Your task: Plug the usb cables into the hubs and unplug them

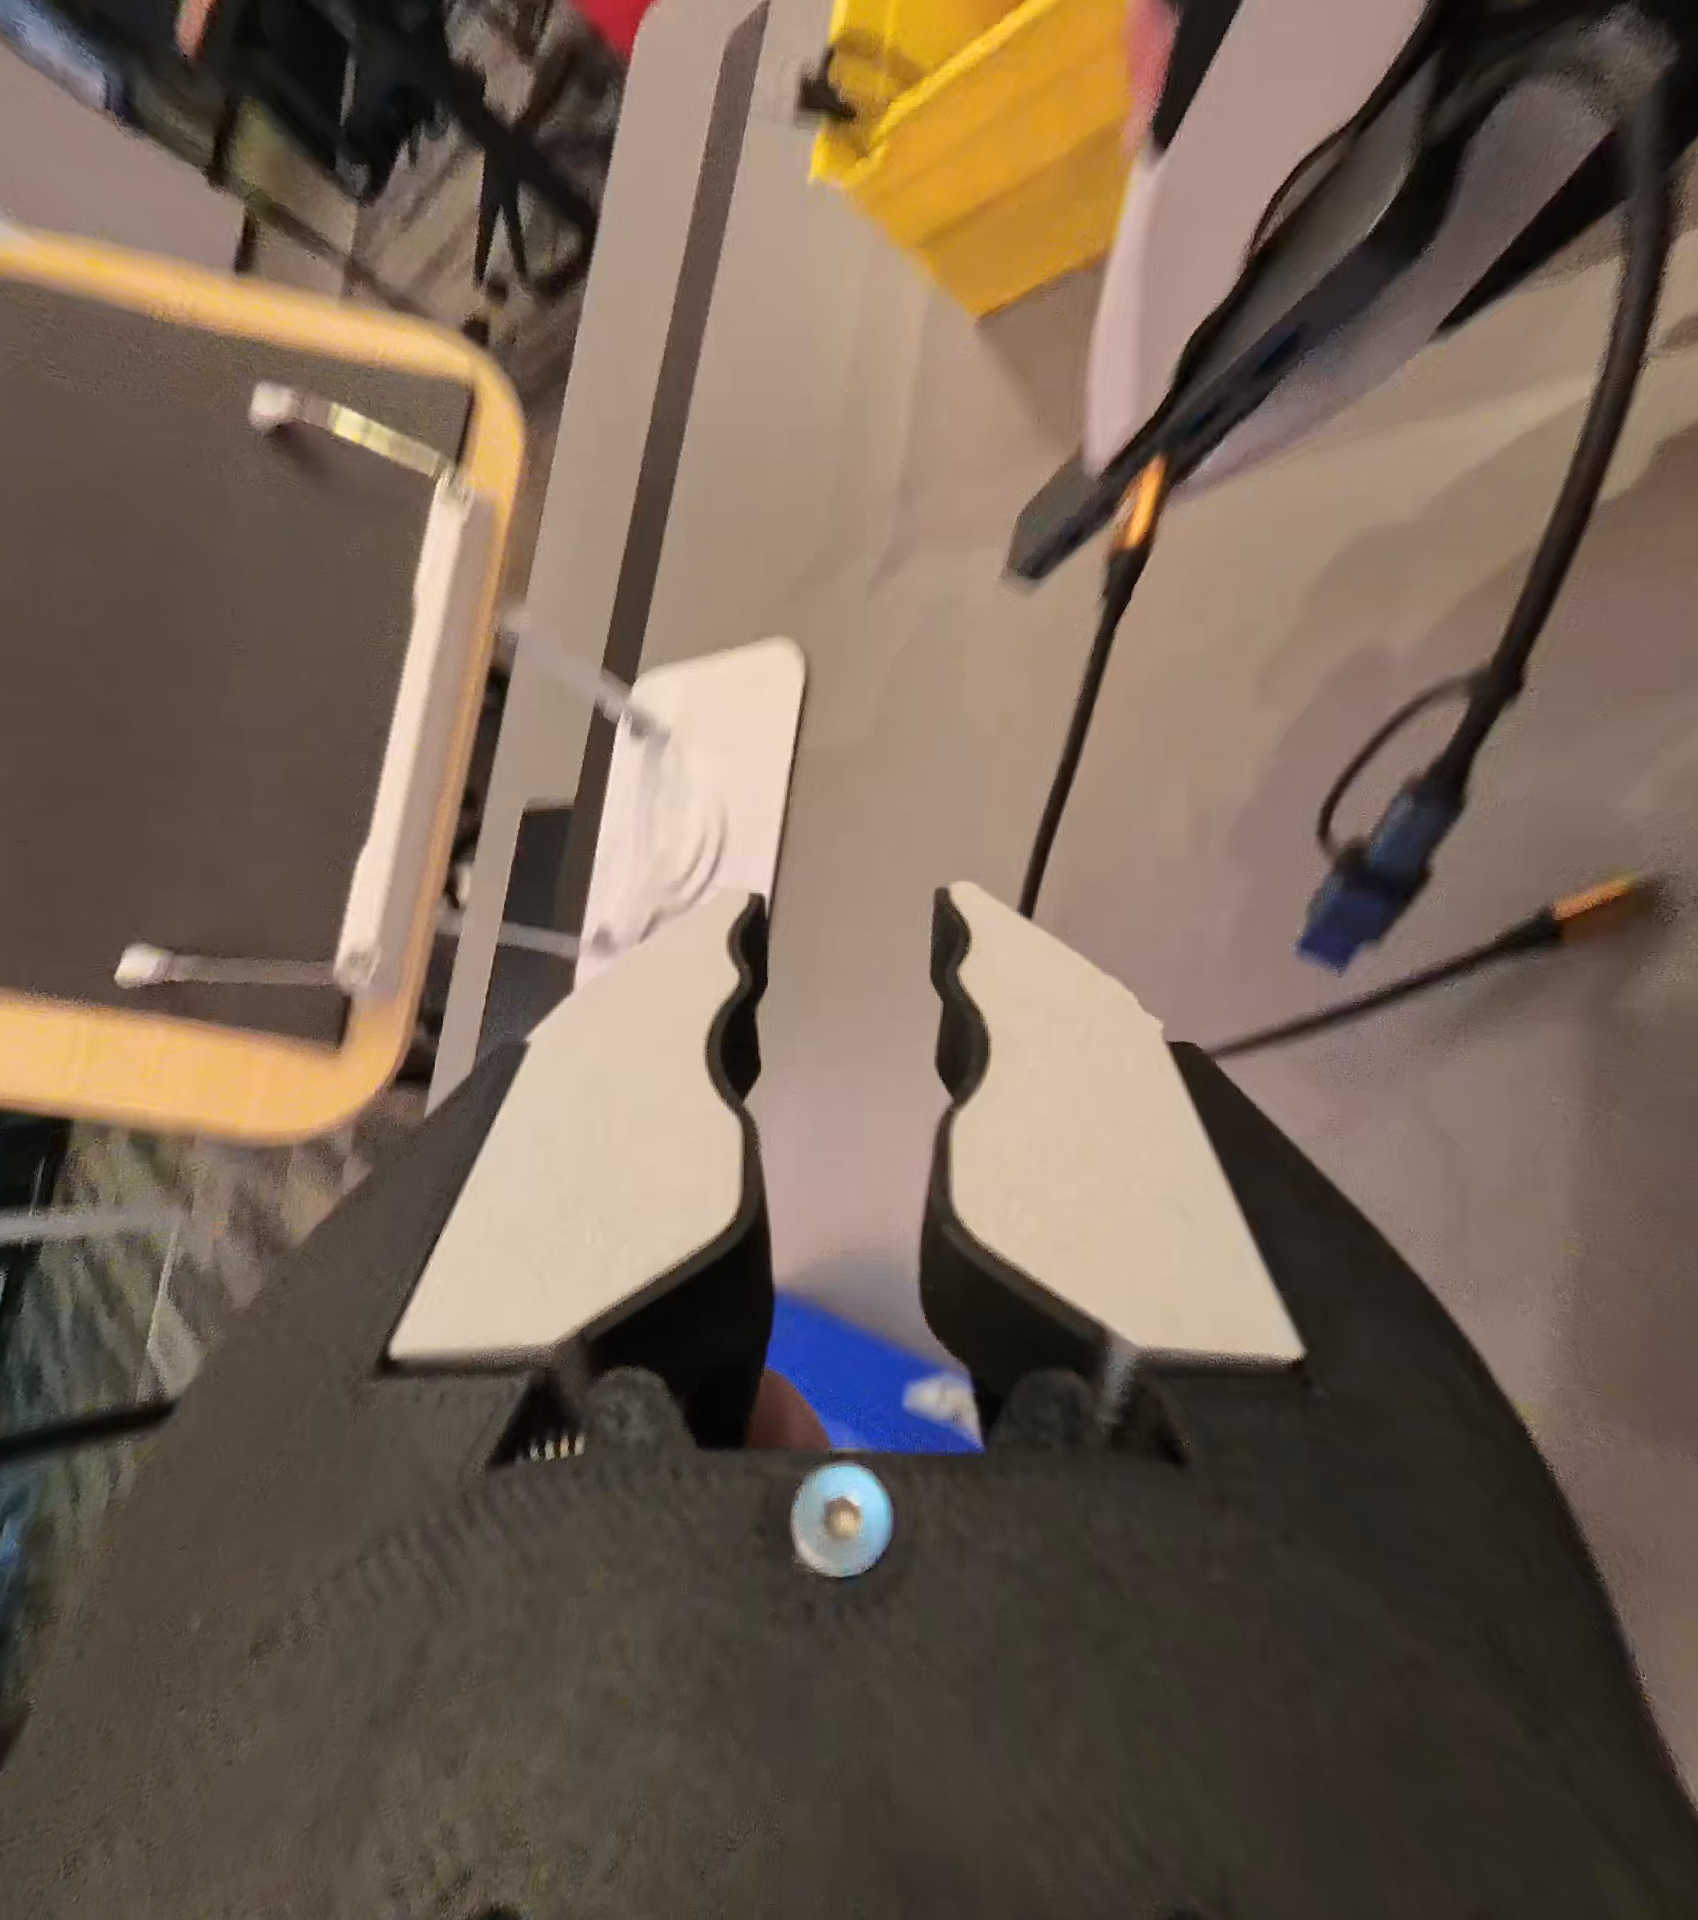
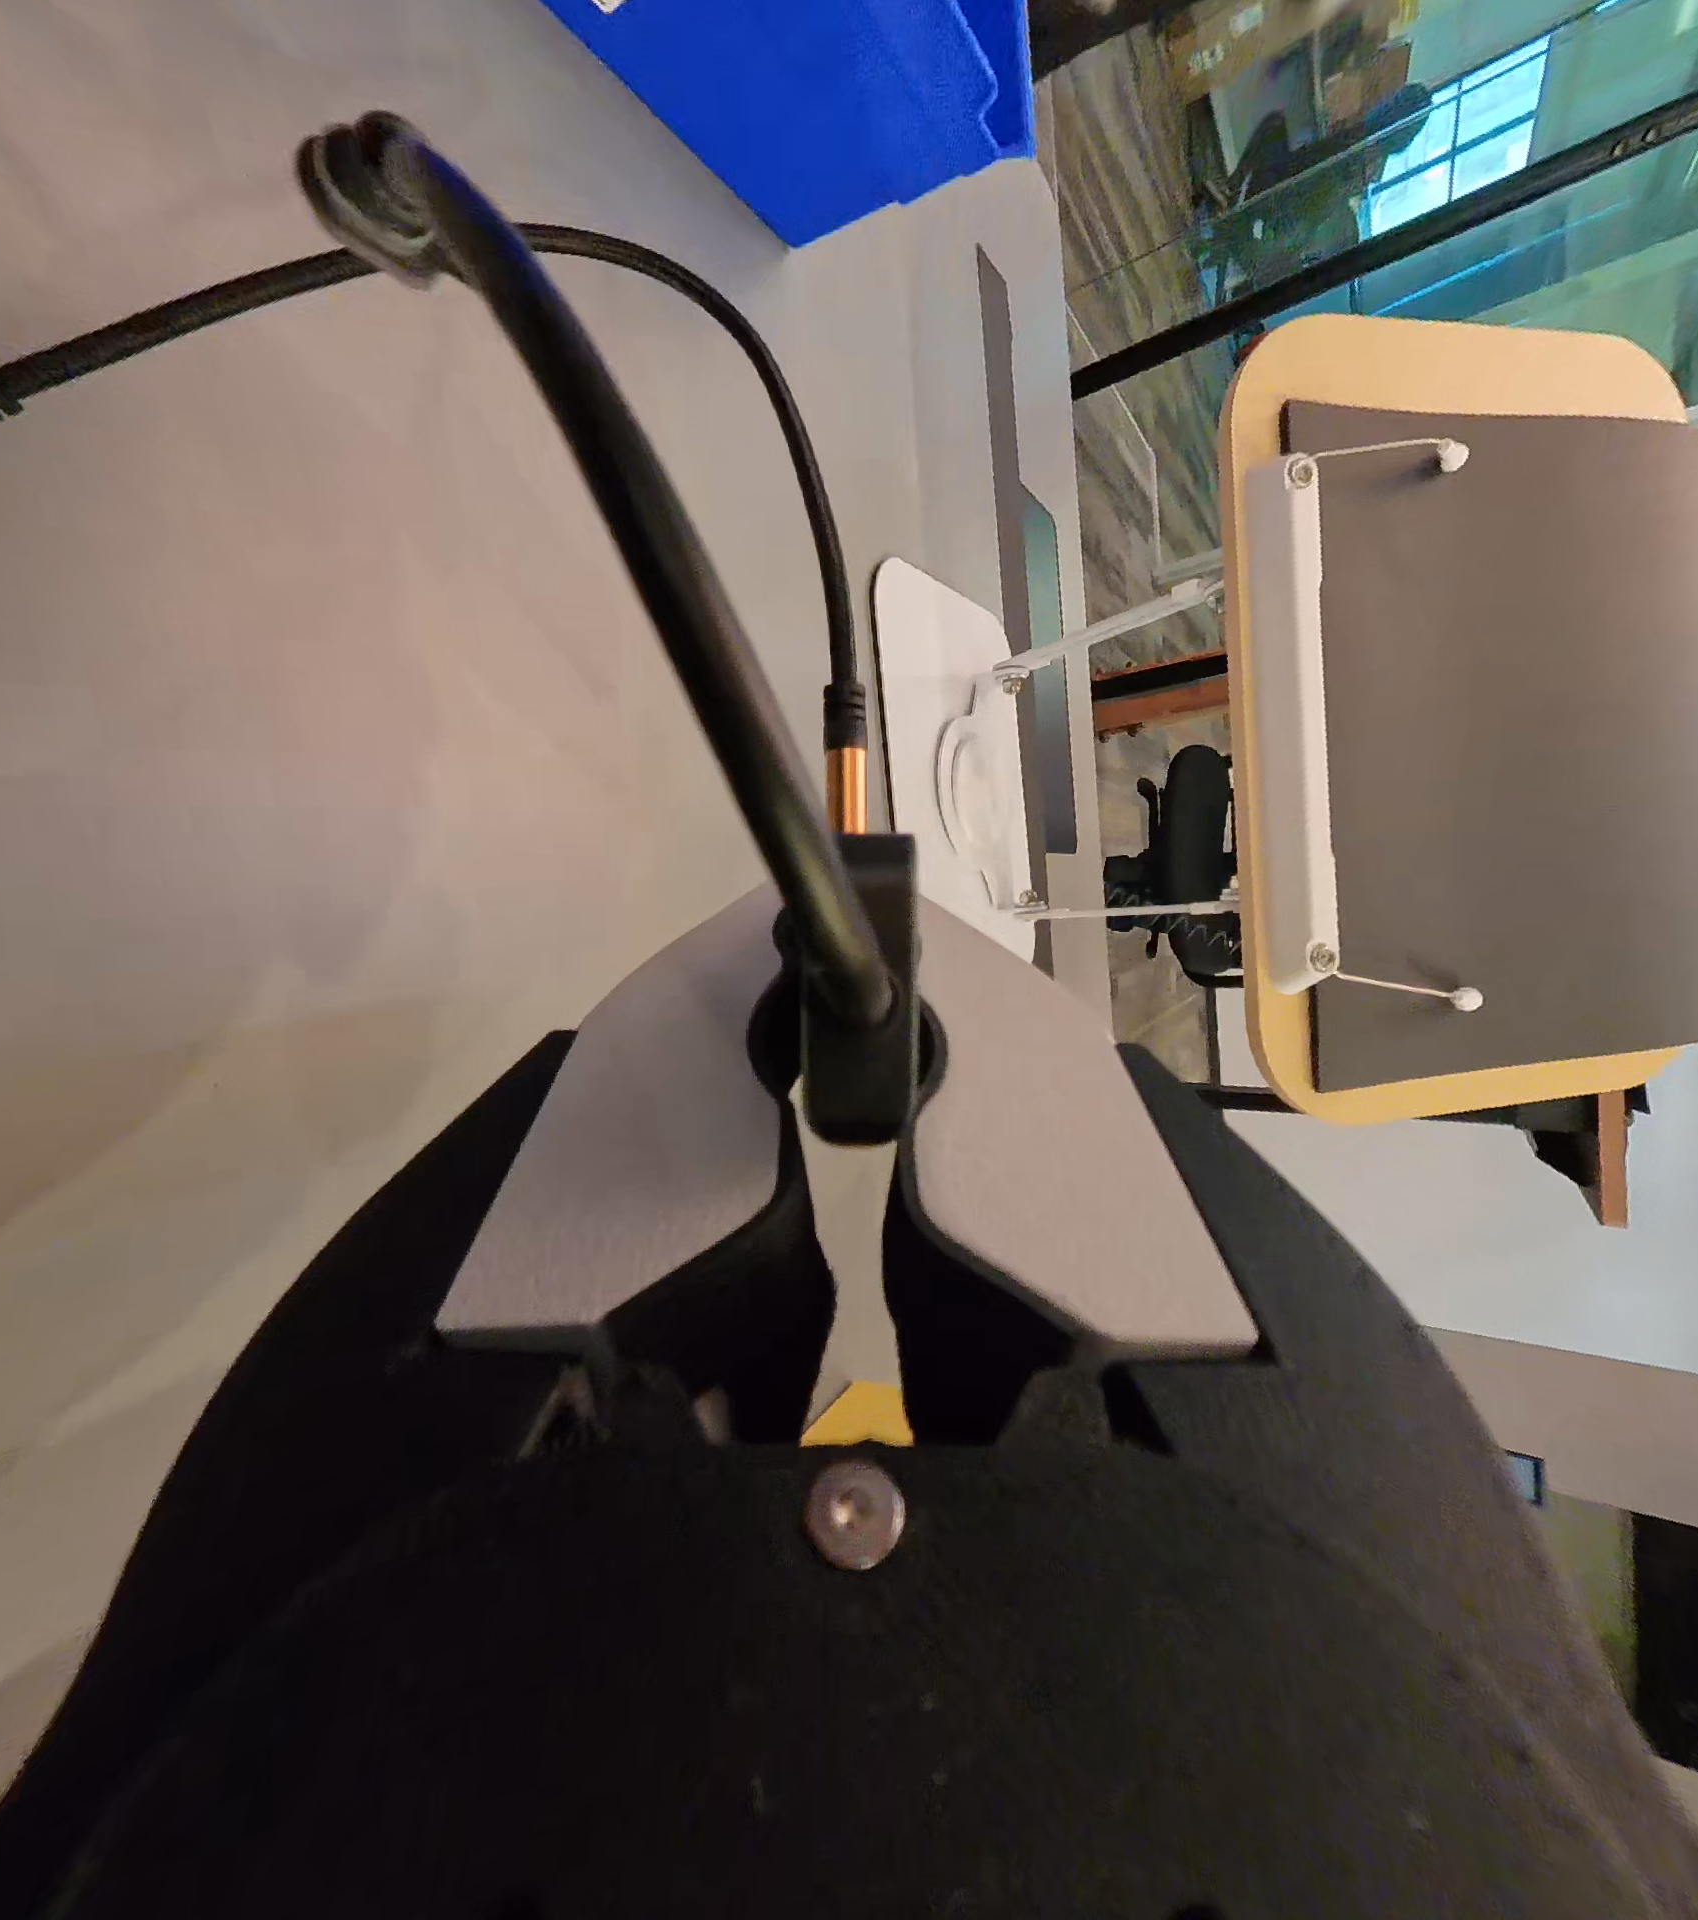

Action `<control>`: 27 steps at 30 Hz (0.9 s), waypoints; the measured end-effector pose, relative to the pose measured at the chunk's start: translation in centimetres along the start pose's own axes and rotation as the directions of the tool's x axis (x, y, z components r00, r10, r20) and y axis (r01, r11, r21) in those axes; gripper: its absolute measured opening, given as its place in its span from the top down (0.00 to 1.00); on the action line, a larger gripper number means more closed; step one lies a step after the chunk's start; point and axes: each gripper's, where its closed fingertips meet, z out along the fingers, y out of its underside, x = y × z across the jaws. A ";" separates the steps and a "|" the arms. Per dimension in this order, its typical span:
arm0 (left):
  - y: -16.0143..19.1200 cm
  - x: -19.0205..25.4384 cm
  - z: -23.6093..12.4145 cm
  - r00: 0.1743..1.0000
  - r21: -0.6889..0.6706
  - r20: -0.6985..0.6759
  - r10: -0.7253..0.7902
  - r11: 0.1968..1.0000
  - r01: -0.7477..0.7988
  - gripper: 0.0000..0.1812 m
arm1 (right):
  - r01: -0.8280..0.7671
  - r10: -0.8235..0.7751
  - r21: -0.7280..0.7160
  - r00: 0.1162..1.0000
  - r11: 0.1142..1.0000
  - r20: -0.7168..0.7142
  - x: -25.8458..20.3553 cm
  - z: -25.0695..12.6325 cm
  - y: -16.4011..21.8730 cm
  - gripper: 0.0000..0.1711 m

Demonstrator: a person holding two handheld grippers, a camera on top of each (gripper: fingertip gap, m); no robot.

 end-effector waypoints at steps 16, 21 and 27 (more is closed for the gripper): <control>24.9 5.5 -9.3 0.970 -0.680 -0.050 -0.239 0.719 0.143 0.88 | -0.020 0.021 -0.014 0.999 1.000 0.036 -0.7 0.5 0.7 0.94; 26.1 8.3 -11.3 0.930 -0.739 -0.200 -0.309 0.671 0.064 0.91 | -0.032 0.033 -0.014 0.999 0.999 0.043 -0.8 0.5 1.0 0.94; 27.6 10.2 -13.2 0.797 -0.764 -0.461 -0.390 0.632 -0.133 0.90 | -0.041 0.041 -0.003 0.998 0.999 0.042 -0.6 0.5 0.8 0.94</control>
